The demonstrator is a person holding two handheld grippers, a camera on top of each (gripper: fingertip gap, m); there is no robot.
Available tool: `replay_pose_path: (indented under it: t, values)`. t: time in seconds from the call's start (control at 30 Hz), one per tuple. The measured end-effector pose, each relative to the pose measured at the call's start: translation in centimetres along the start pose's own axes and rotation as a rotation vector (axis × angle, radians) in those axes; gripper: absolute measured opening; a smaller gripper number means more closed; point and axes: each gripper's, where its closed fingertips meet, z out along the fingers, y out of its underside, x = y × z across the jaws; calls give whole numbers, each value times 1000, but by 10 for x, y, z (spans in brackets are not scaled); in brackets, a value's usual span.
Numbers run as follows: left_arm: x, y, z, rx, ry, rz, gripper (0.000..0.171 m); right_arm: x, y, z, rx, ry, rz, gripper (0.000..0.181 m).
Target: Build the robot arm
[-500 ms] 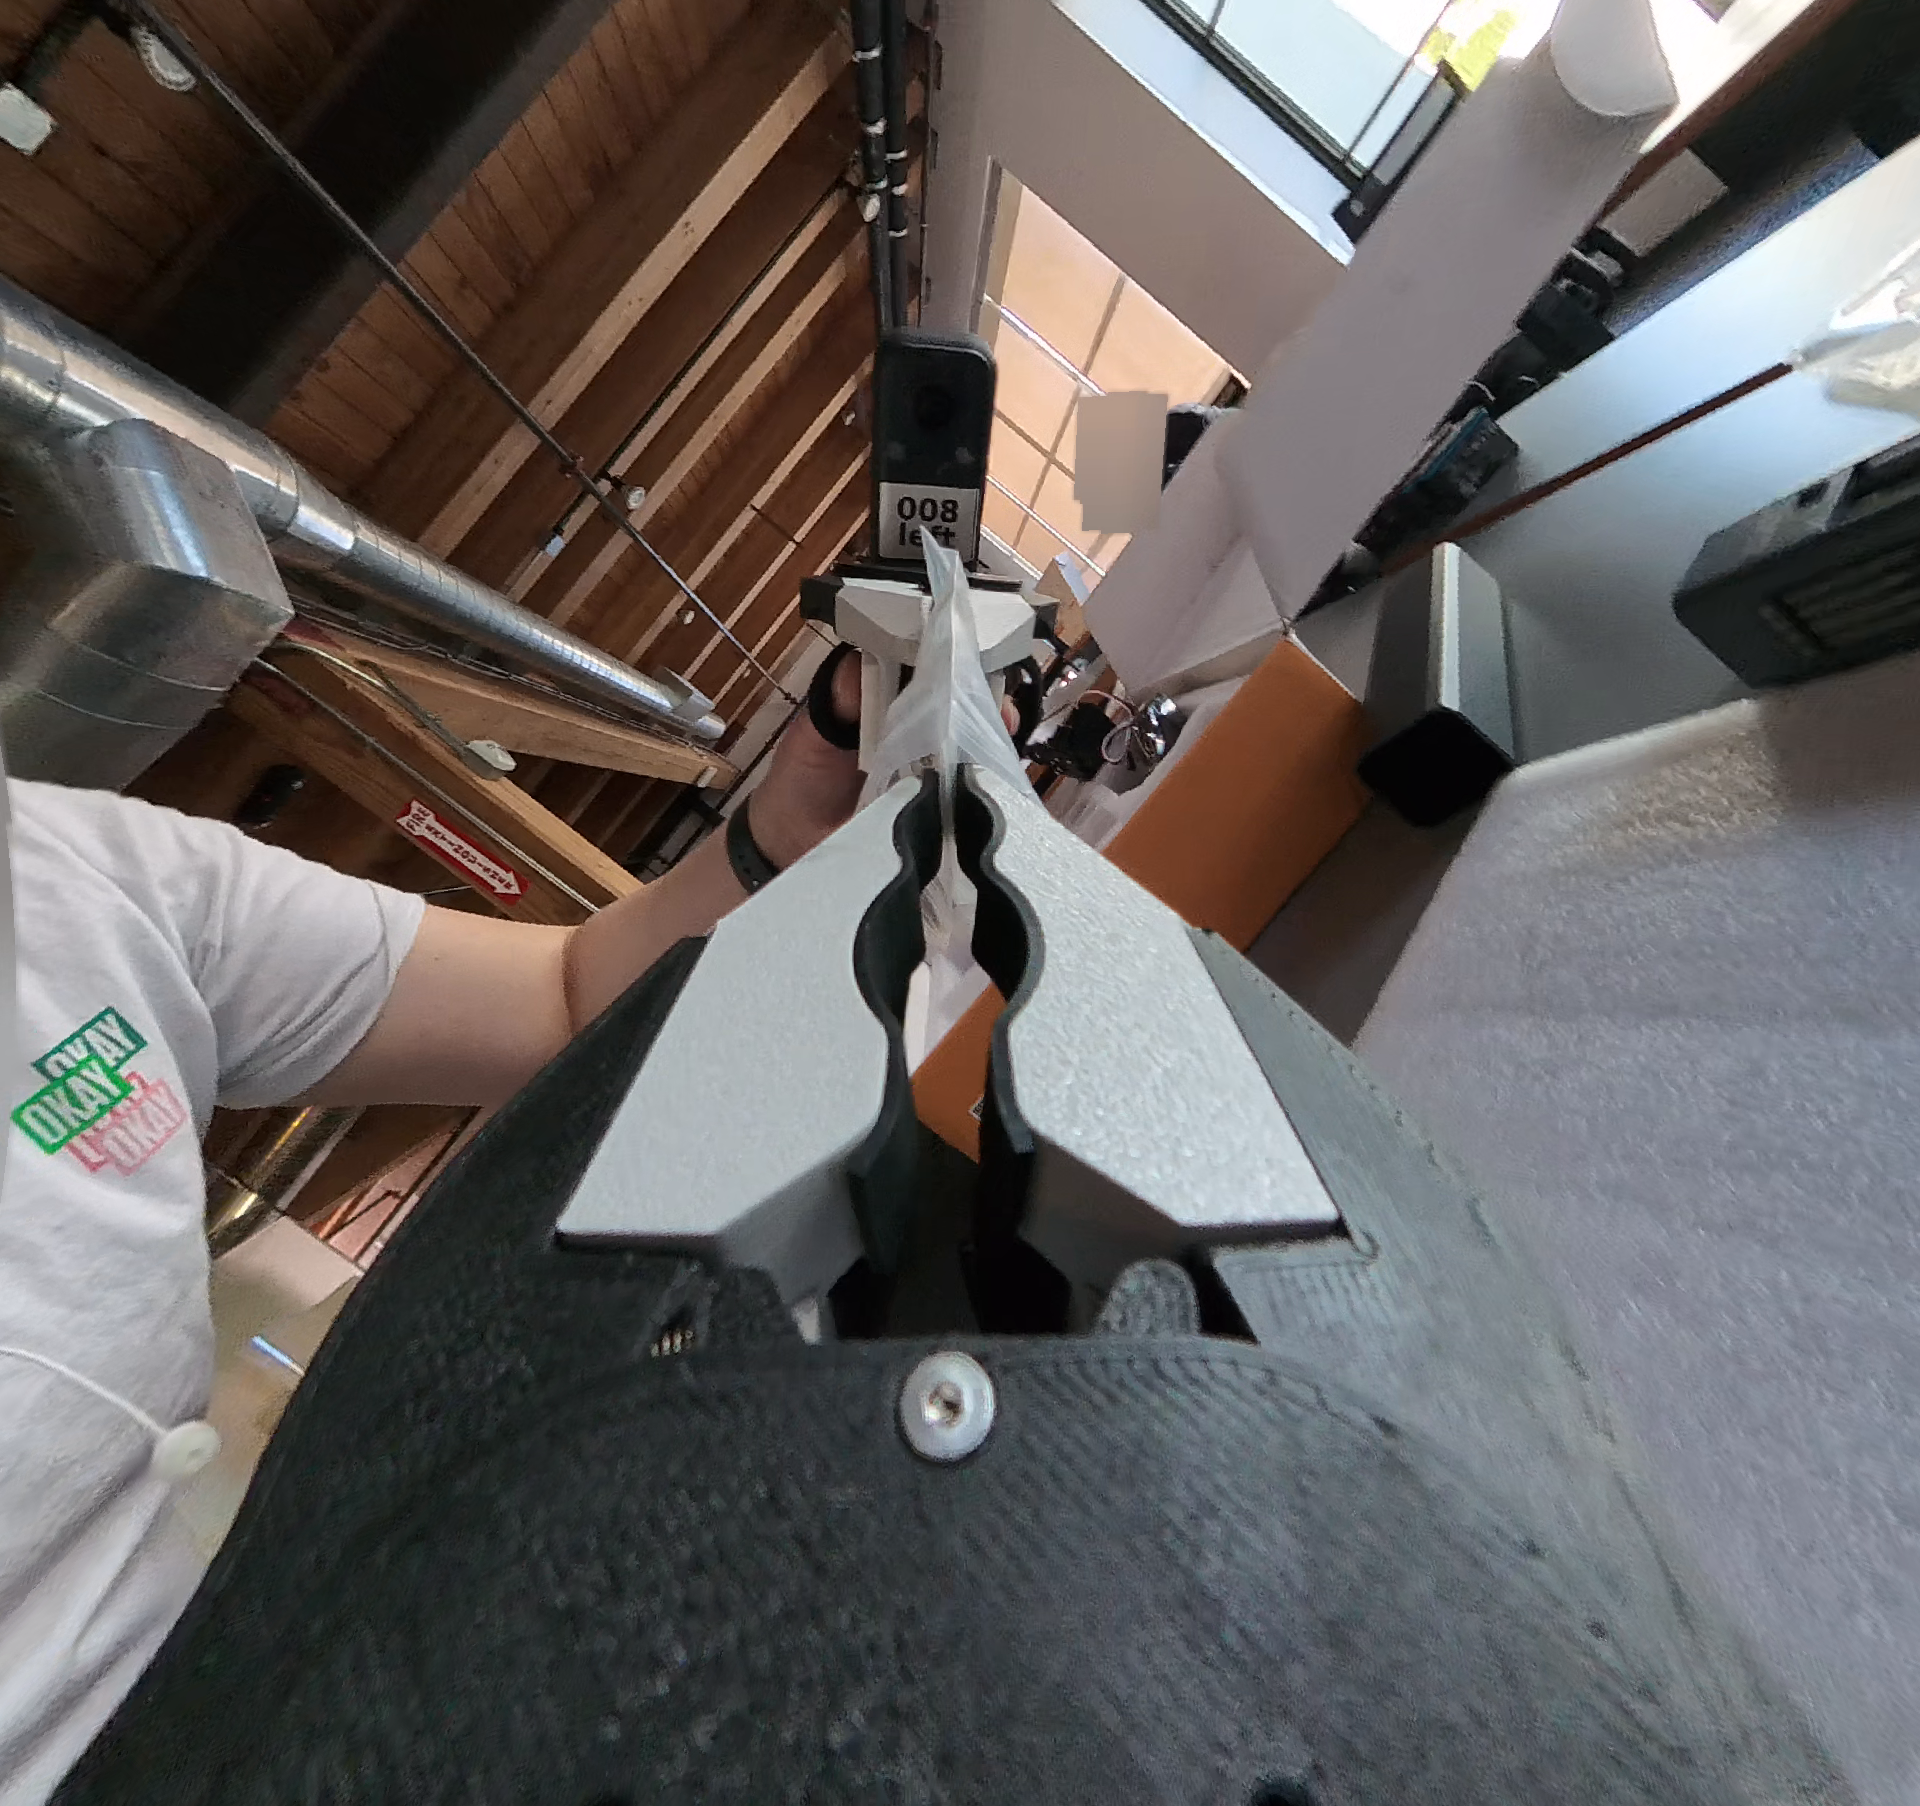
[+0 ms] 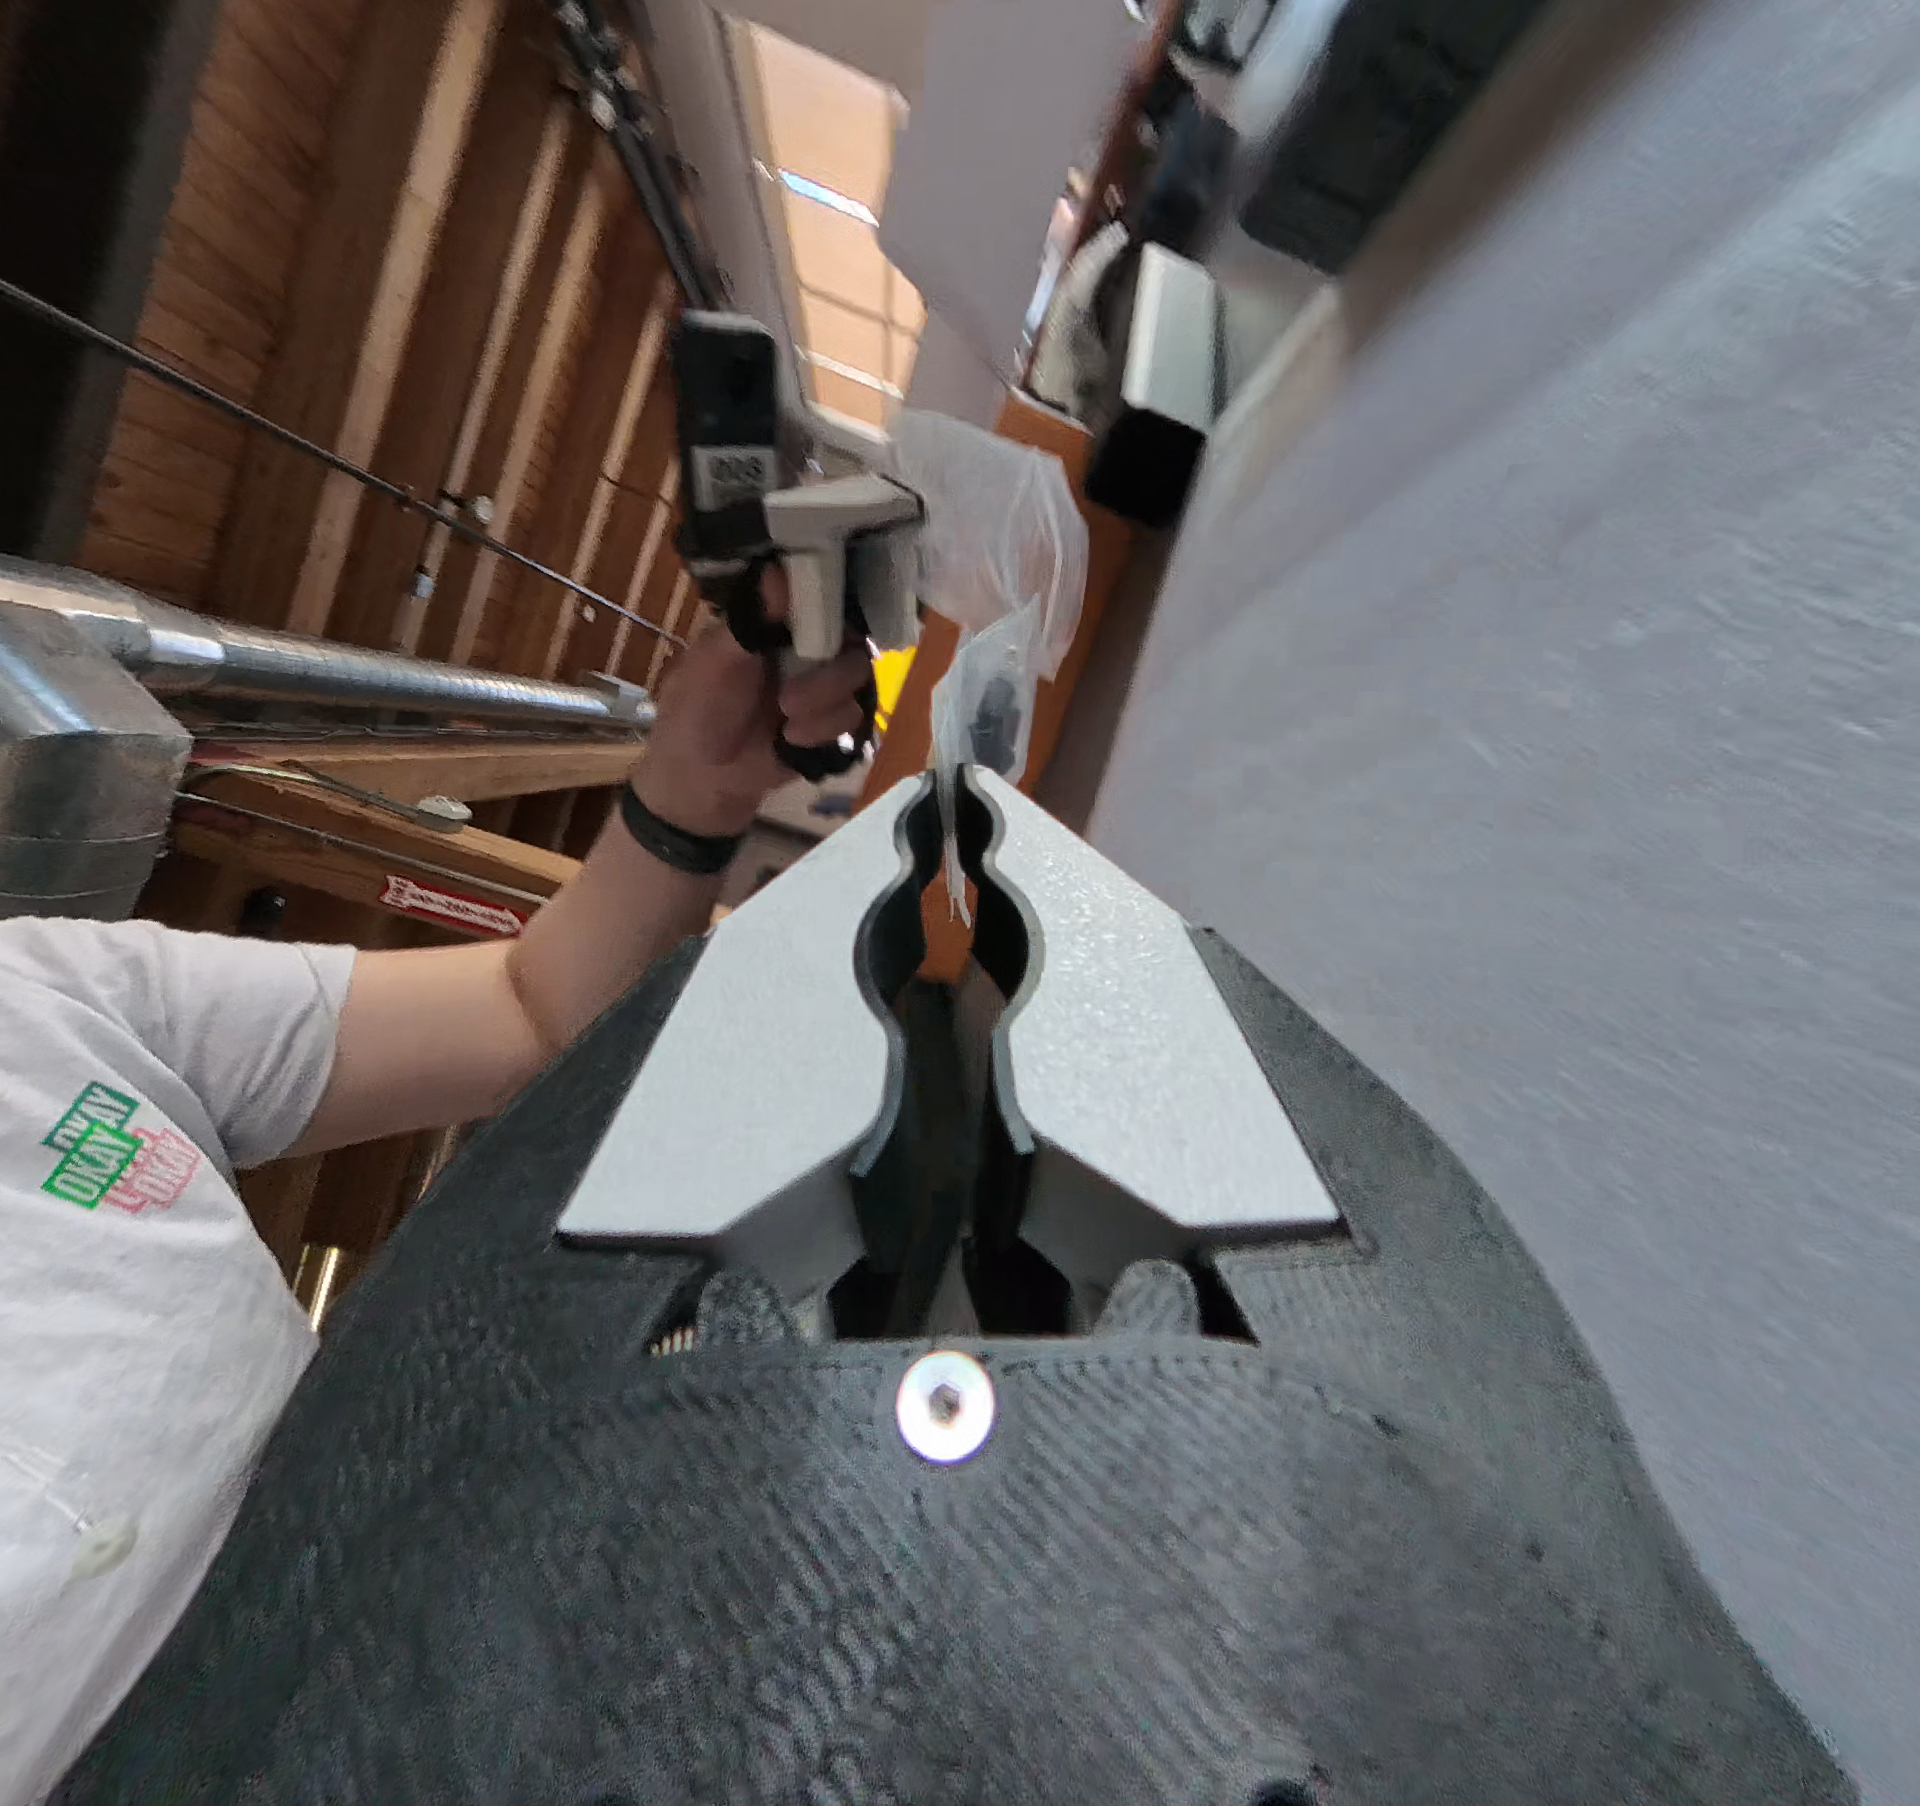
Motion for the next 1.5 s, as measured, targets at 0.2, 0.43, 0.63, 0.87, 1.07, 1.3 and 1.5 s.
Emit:
replay_pose_path:
  t: [0.2, 0.43, 0.63, 0.87, 1.07, 1.3, 1.5]
  values:
    - [-29, 1, 11, 145, -15, -222, 18, 21, 18, -5, -349, 116, 60, 0]
    - [-9, -1, 9, 180, -182, -73, 39, 9, 4, 2, -618, 195, -64, 1]
    - [11, 13, 18, 109, -292, 122, 42, 58, 3, -8, -911, 373, -64, 4]
    - [27, 74, 83, -205, -177, 666, 35, 64, -18, -13, -816, 468, -364, 30]
    - [35, 82, 106, -273, -188, 1192, 25, 43, -45, -28, -400, 416, -369, 29]
    - [34, 90, 124, -423, -94, 1369, 21, 19, -80, -61, 274, 395, -326, 20]
    - [24, 98, 125, -505, -87, 1410, 1, 28, -81, -68, 466, 512, -462, 19]
